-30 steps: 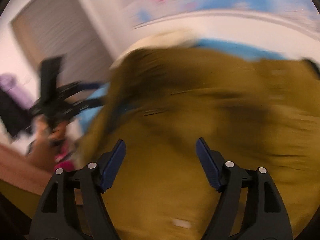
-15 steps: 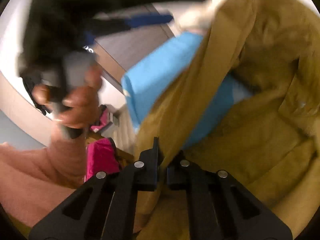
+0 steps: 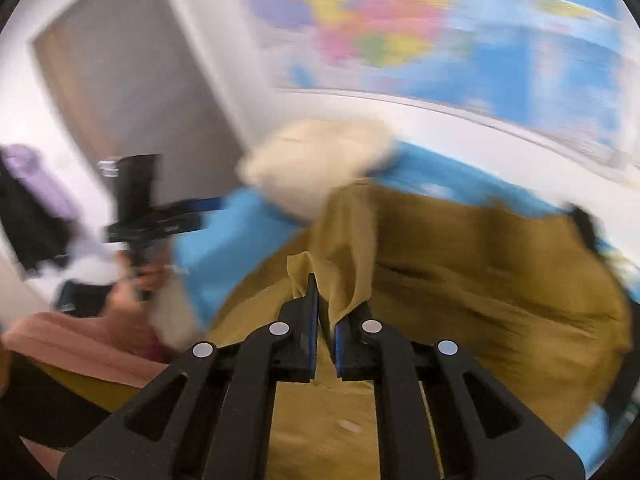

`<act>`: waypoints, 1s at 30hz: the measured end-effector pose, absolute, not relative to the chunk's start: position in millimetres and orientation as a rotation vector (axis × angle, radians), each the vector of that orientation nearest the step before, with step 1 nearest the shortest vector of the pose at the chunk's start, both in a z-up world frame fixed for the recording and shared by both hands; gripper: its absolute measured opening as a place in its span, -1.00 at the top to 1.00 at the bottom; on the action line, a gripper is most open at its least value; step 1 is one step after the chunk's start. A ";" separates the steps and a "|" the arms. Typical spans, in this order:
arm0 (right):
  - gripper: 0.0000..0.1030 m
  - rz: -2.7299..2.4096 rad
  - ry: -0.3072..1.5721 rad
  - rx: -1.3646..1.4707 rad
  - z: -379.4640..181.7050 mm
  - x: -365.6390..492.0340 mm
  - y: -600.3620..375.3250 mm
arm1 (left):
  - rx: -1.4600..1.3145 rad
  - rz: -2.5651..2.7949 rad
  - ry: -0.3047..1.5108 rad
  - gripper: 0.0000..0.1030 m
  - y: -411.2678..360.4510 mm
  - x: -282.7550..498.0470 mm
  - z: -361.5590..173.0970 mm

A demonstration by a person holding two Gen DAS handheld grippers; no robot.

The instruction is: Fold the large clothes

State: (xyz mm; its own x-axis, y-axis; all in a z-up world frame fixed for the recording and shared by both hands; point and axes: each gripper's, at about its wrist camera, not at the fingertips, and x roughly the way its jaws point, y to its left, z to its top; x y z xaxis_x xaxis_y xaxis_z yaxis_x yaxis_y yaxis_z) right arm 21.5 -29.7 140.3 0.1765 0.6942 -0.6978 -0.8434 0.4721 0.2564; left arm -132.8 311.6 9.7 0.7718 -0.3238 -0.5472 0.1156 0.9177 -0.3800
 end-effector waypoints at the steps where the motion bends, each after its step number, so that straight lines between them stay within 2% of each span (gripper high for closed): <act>1: 0.81 1.053 0.901 -0.187 127.8 31.9 -37.6 | -0.318 -0.243 0.677 -0.85 302.0 -123.4 1.4; 3: 0.67 0.962 0.991 -0.199 93.8 48.0 -46.8 | -0.280 -0.242 0.732 -0.85 285.2 -105.3 -16.1; 4: 0.27 0.931 1.013 -0.172 78.8 54.5 -52.3 | -0.264 -0.246 0.766 -0.85 276.1 -94.5 -26.9; 5: -0.23 0.852 1.019 -0.147 65.3 61.1 -61.1 | -0.243 -0.240 0.799 -0.85 267.9 -84.3 -37.6; 6: -0.91 0.793 0.992 -0.119 60.3 63.5 -71.5 | -0.223 -0.228 0.827 -0.85 261.4 -76.5 -47.1; 8: -0.82 0.830 0.941 0.040 51.9 60.3 -102.1 | -0.205 -0.213 0.873 -0.85 255.2 -64.3 -61.6; 12: -0.84 0.812 0.867 0.181 46.6 37.9 -143.7 | -0.185 -0.166 0.957 -0.85 251.4 -48.0 -84.7; 23: -0.89 0.825 0.868 -0.010 -4.5 -13.1 -138.3 | -0.135 -0.213 0.856 -0.85 224.3 -34.5 -51.7; 24: -0.76 0.817 0.863 -0.010 -8.0 -14.1 -136.9 | -0.127 -0.226 0.861 -0.85 218.1 -28.8 -52.2; 25: -0.18 0.816 0.862 -0.013 -8.7 -15.3 -136.2 | -0.123 -0.232 0.868 -0.85 213.6 -23.6 -53.5; 27: 0.64 0.836 0.834 0.021 0.7 -14.6 -136.9 | -0.118 -0.241 0.884 -0.85 205.3 -15.8 -58.7; 30: 0.73 0.796 0.766 0.016 27.0 -15.0 -144.1 | -0.125 -0.253 0.886 -0.85 193.0 -2.6 -59.0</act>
State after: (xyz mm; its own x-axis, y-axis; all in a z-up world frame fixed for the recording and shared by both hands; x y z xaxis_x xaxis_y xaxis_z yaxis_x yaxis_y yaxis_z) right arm -15.0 -144.1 27.0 0.4492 0.6496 -0.6134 -0.6382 0.7138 0.2884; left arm -2.6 193.0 -59.0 0.6049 -0.2698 -0.7492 0.1669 0.9629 -0.2120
